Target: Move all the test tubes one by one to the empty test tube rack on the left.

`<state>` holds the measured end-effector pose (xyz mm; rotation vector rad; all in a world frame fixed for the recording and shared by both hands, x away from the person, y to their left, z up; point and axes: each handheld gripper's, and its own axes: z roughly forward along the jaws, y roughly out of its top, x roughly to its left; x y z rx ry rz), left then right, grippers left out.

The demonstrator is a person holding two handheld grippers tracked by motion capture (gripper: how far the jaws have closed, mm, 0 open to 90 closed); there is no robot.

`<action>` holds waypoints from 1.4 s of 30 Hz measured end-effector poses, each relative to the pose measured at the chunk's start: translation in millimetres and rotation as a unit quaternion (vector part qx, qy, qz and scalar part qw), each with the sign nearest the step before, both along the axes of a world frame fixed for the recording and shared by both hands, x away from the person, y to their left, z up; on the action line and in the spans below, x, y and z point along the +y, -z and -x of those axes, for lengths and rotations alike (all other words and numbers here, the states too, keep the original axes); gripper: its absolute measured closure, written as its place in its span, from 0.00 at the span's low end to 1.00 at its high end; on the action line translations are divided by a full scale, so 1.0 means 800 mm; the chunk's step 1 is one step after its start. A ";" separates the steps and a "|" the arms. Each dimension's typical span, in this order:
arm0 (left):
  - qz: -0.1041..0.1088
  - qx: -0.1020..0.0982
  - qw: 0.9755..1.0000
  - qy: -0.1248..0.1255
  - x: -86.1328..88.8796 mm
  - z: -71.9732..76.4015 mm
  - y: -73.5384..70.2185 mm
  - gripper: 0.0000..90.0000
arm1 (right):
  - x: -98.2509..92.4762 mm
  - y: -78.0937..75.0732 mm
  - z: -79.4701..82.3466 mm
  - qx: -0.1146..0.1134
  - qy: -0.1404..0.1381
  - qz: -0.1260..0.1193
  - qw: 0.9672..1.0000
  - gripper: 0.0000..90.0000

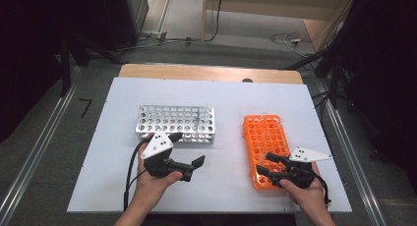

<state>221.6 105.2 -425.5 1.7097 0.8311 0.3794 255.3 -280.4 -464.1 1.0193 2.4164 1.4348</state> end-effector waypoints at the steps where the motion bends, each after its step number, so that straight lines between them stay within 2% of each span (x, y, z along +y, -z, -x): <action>1: -0.002 0.002 1.000 0.002 0.000 0.002 0.002 0.00 | 0.002 0.001 0.000 0.003 0.002 0.005 1.000 0.42; 5: 0.001 0.008 1.000 0.006 -0.003 0.008 0.008 0.00 | 0.008 0.005 -0.001 0.006 0.011 0.028 1.000 0.48; 11: 0.002 0.013 1.000 0.011 -0.006 0.010 0.011 0.00 | 0.010 0.009 -0.001 0.006 0.013 0.034 0.999 0.62; 14: 0.003 0.013 1.000 0.011 -0.007 0.009 0.011 0.00 | 0.011 0.010 -0.001 0.000 0.020 0.040 0.999 0.68; 22: 0.001 0.018 1.000 0.009 -0.008 0.008 0.013 0.00 | 0.018 0.012 0.004 -0.039 0.037 0.068 0.996 0.78; 26: 0.002 0.017 1.000 0.010 -0.009 0.009 0.012 0.00 | 0.020 0.013 0.005 -0.046 0.036 0.073 0.996 0.82; 28: 0.003 0.017 1.000 0.010 -0.009 0.010 0.011 0.00 | 0.019 0.013 0.005 -0.046 0.034 0.072 0.996 0.82; 33: 0.004 0.014 1.000 0.010 -0.008 0.010 0.010 0.00 | 0.013 0.007 0.005 -0.046 0.037 0.052 0.997 0.82; 42: 0.004 0.011 1.000 0.010 -0.008 0.011 0.007 0.00 | 0.003 -0.019 0.013 -0.064 0.036 0.026 0.997 0.82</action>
